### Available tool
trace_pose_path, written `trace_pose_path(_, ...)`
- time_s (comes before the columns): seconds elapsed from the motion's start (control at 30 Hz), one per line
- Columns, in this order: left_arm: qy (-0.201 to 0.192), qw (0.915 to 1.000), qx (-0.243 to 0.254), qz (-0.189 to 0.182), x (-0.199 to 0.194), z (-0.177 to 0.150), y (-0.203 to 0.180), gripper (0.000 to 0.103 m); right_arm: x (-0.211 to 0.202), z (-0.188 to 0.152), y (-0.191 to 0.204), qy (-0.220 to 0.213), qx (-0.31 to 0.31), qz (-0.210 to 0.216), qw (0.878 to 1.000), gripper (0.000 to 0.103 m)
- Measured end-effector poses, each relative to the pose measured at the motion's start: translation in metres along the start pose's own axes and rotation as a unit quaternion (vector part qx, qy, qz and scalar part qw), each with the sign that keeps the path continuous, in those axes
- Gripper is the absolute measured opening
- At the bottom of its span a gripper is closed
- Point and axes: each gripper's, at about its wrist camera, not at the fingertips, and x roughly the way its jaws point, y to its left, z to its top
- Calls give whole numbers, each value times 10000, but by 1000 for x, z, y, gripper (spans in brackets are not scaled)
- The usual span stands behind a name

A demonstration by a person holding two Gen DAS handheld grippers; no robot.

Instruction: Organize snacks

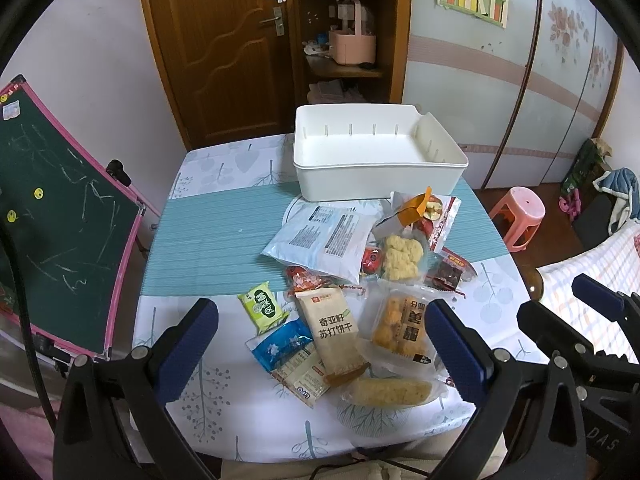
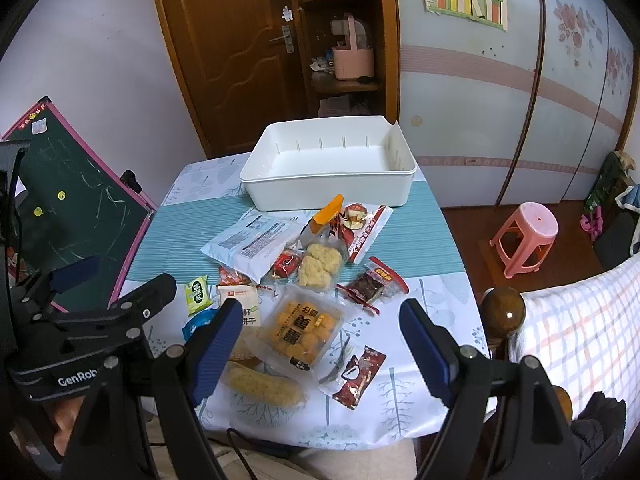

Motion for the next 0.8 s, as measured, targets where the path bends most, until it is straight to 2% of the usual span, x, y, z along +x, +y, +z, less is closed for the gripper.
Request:
trace_pose_path(0.43, -44, 10000, 42, -31, -4, -6, 2, 103, 1, 0, -2, -5, 39, -13, 10000, 81)
trace_pose_path(0.8, -287, 9993, 120, 218, -20, 17, 7, 103, -7, 14, -16, -220, 116, -181, 9995, 81)
